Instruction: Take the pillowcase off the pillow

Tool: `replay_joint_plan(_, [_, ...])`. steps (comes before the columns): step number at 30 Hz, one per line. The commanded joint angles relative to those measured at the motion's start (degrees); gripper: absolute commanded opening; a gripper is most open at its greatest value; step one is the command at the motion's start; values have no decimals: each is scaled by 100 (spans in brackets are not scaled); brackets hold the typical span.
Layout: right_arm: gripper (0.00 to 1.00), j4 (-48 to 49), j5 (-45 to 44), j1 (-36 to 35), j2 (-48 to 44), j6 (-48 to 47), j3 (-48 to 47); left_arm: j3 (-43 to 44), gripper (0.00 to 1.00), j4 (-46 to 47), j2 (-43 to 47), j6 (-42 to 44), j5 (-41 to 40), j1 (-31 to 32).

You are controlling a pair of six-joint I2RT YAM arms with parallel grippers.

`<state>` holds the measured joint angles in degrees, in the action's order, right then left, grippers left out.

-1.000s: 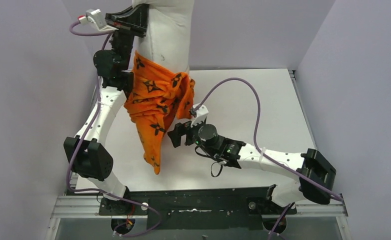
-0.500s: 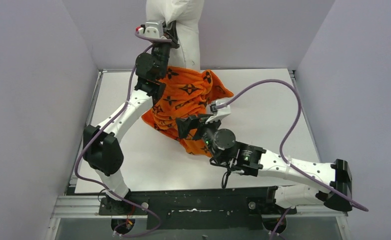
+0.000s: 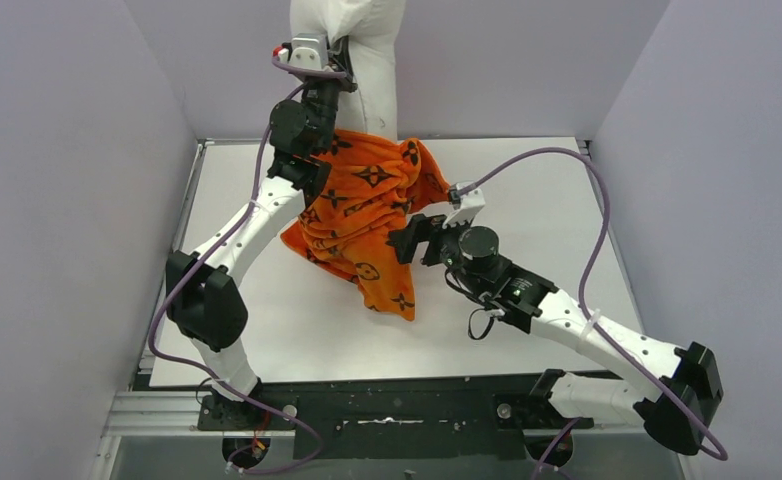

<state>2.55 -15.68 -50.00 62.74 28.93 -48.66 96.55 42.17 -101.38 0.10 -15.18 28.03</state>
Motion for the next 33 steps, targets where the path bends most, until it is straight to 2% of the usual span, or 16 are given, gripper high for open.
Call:
replay_joint_plan(1, [92,297,2143,49,288,-263,-366,577,0,1310,461,95,47,-26])
replay_joint_plan(4, [90,609,2458,47,422,-84,-288,549,0,1312,440,112,33,-26])
replay_joint_plan(12, [81,650,2261,308,560,101,-150,560,0,1268,487,175,85,-26])
replay_joint_plan(14, [82,594,2238,333,692,91,-208,557,0,1267,493,175,94,-25])
replay_joint_plan(15, [86,549,2211,333,774,81,-244,558,0,1267,492,175,94,-26])
replay_joint_plan(17, [85,523,2205,333,1002,70,-286,555,0,1275,496,175,93,-26])
replay_joint_plan(18, [79,561,2214,333,1091,69,-292,557,0,1283,497,170,94,-26])
replay_joint_plan(20, [60,640,2271,333,1275,81,-322,568,0,1300,478,151,90,-26])
replay_joint_plan(21, [47,677,2311,325,1366,111,-341,581,0,1309,475,141,85,-26])
replay_joint_plan(23, [11,753,2372,300,1486,234,-333,627,0,1307,443,133,68,-26])
replay_joint_plan(24, [0,772,2384,280,1521,307,-303,659,0,1303,420,138,48,-26])
replay_joint_plan(29, [0,900,2092,-146,1535,658,240,1144,0,1195,204,292,-38,-42])
replay_joint_plan(33, [0,949,1815,-774,1850,993,814,2231,0,753,-243,320,-69,-191])
